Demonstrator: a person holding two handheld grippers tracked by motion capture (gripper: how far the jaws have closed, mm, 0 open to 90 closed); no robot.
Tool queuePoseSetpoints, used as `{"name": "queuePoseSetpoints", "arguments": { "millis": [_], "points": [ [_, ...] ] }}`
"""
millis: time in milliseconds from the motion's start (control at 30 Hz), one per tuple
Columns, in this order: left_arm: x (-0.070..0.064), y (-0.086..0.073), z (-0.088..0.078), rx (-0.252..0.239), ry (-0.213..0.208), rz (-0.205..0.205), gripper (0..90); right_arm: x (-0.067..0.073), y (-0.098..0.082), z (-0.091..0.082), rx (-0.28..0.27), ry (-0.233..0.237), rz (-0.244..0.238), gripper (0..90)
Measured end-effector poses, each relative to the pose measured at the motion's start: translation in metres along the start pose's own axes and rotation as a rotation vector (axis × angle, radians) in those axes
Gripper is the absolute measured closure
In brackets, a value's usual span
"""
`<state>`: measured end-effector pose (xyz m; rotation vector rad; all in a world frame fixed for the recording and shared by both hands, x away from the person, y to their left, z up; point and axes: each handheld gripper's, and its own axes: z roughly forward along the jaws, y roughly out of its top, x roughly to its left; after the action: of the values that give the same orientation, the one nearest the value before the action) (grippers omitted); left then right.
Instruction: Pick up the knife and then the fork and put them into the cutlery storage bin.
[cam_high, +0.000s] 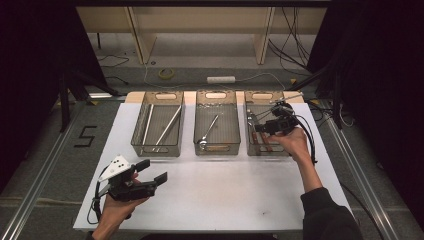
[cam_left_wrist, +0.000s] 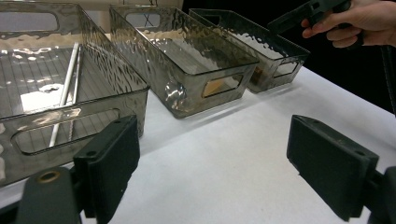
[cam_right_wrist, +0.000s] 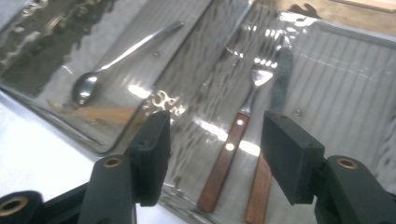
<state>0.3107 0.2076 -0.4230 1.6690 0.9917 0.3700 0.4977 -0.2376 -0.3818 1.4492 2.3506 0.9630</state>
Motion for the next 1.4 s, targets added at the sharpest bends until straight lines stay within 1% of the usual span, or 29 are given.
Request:
{"name": "queuePoseSetpoints", "arguments": {
  "millis": [100, 167, 267, 433, 567, 733, 800, 967, 1067, 1167, 1300, 1367, 1400],
  "points": [
    [0.0, 0.0, 0.0, 0.001, -0.001, -0.001, 17.0, 0.005, -0.001, -0.003, -0.014, 0.004, -0.012, 41.8],
    [0.0, 0.0, 0.0, 0.001, -0.001, -0.001, 17.0, 0.008, -0.001, -0.004, -0.023, 0.015, -0.014, 40.7],
    [0.0, 0.0, 0.0, 0.002, -0.002, -0.001, 17.0, 0.012, -0.003, -0.007, -0.046, 0.029, -0.017, 39.2],
    [0.0, 0.0, 0.0, 0.003, -0.002, -0.001, 17.0, 0.021, -0.007, -0.012, -0.085, 0.041, -0.027, 37.4],
    [0.0, 0.0, 0.0, 0.003, -0.003, -0.001, 17.0, 0.028, -0.012, -0.018, -0.127, 0.056, -0.037, 35.9],
    [0.0, 0.0, 0.0, 0.004, -0.003, 0.0, 16.9, 0.036, -0.021, -0.024, -0.158, 0.075, -0.054, 33.6],
    [0.0, 0.0, 0.0, 0.006, -0.003, 0.0, 16.9, 0.039, -0.025, -0.027, -0.18, 0.083, -0.054, 33.0],
    [0.0, 0.0, 0.0, 0.007, -0.003, 0.0, 16.9, 0.046, -0.035, -0.033, -0.209, 0.104, -0.064, 31.2],
    [0.0, 0.0, 0.001, 0.005, -0.003, -0.003, 16.9, 0.05, -0.042, -0.037, -0.246, 0.123, -0.067, 31.3],
    [0.0, 0.0, 0.001, 0.005, -0.003, -0.004, 16.9, 0.055, -0.05, -0.04, -0.261, 0.131, -0.085, 31.1],
    [0.0, 0.0, 0.0, 0.005, -0.005, -0.005, 16.9, 0.059, -0.06, -0.044, -0.276, 0.142, -0.093, 30.4],
    [0.0, -0.001, 0.0, 0.008, -0.006, -0.003, 16.9, 0.06, -0.066, -0.047, -0.296, 0.145, -0.096, 29.7],
    [0.0, 0.0, 0.001, 0.007, -0.007, -0.005, 16.9, 0.061, -0.069, -0.047, -0.31, 0.154, -0.093, 29.7]
  ]
}}
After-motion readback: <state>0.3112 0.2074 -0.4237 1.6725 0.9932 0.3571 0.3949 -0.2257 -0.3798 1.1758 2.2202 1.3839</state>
